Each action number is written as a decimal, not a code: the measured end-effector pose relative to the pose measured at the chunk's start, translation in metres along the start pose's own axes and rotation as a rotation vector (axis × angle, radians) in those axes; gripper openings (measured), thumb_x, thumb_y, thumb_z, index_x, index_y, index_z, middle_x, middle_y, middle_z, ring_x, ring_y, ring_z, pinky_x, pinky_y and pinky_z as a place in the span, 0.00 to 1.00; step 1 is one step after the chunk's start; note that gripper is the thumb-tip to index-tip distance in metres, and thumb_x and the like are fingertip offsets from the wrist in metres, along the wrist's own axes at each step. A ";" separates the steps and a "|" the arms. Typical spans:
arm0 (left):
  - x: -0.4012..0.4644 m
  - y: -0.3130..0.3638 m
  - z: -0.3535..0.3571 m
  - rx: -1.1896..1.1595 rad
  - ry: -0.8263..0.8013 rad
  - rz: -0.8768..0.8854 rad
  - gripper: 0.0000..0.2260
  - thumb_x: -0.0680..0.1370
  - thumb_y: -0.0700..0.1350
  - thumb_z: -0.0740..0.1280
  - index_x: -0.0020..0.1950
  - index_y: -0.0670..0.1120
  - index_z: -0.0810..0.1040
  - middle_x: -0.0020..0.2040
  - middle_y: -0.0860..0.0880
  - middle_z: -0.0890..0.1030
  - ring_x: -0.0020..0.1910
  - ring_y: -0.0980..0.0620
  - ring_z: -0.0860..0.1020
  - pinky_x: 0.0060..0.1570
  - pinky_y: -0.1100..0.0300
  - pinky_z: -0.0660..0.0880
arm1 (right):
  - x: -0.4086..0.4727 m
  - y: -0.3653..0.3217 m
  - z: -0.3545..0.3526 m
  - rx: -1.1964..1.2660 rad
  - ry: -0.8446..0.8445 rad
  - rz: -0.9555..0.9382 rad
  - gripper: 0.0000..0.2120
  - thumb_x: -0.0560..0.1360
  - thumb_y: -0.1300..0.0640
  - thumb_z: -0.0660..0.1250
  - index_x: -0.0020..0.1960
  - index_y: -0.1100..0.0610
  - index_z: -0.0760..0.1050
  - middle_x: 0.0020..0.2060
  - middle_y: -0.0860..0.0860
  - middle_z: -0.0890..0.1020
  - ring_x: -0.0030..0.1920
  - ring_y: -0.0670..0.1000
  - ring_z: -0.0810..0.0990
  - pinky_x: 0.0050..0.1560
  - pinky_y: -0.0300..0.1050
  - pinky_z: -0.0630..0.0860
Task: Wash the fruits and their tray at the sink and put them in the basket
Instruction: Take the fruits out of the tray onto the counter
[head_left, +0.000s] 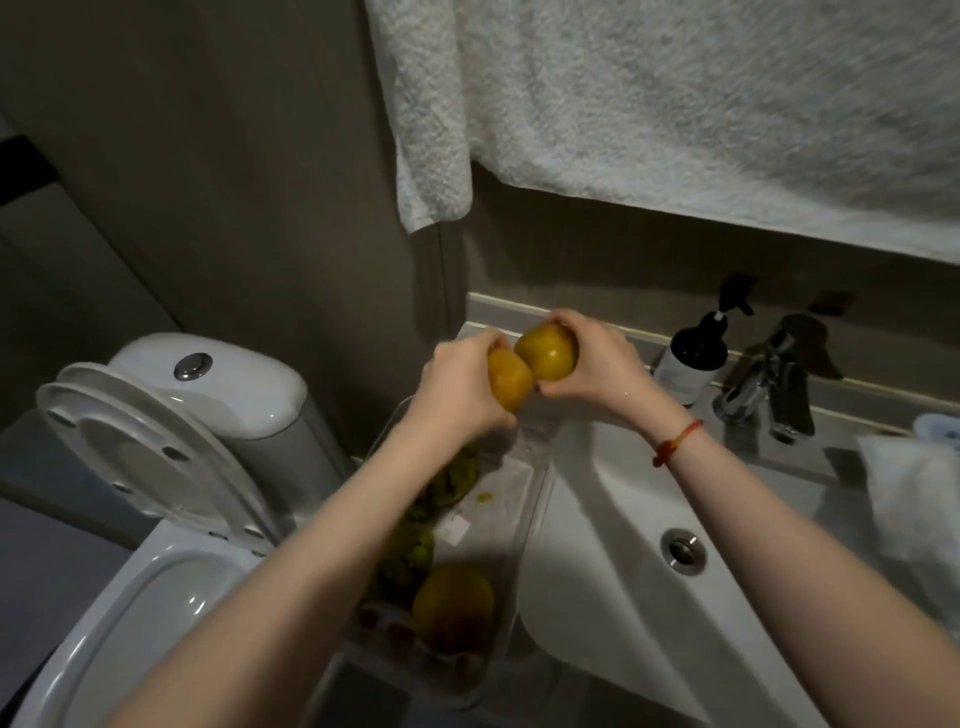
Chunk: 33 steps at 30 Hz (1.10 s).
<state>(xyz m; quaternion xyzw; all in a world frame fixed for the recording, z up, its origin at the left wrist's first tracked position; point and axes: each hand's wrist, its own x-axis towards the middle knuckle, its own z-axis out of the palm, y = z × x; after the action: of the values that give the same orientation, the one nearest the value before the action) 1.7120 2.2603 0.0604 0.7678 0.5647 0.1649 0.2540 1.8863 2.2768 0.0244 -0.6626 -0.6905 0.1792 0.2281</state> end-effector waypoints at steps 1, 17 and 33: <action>0.017 -0.002 0.000 0.018 -0.036 0.015 0.31 0.61 0.44 0.79 0.62 0.49 0.73 0.58 0.46 0.76 0.57 0.46 0.74 0.53 0.54 0.73 | 0.009 0.002 0.001 -0.012 0.009 0.034 0.37 0.63 0.50 0.77 0.68 0.52 0.66 0.63 0.54 0.75 0.63 0.56 0.72 0.60 0.53 0.71; 0.111 -0.054 0.073 0.180 -0.332 0.031 0.30 0.64 0.40 0.78 0.62 0.48 0.69 0.60 0.43 0.75 0.56 0.44 0.74 0.43 0.58 0.69 | 0.010 0.060 0.076 -0.040 -0.099 0.255 0.37 0.62 0.54 0.77 0.66 0.52 0.65 0.59 0.56 0.73 0.59 0.58 0.73 0.56 0.52 0.74; 0.101 -0.055 0.034 -0.111 -0.335 -0.081 0.25 0.72 0.43 0.73 0.67 0.49 0.71 0.67 0.44 0.70 0.64 0.46 0.71 0.54 0.61 0.69 | -0.006 0.034 0.042 -0.035 -0.086 0.120 0.31 0.71 0.56 0.70 0.71 0.52 0.63 0.65 0.56 0.69 0.65 0.56 0.69 0.62 0.49 0.69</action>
<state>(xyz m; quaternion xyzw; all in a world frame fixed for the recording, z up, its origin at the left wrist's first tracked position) 1.7187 2.3622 -0.0026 0.7460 0.5347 0.0552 0.3930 1.8916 2.2754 -0.0296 -0.6982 -0.6619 0.2090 0.1755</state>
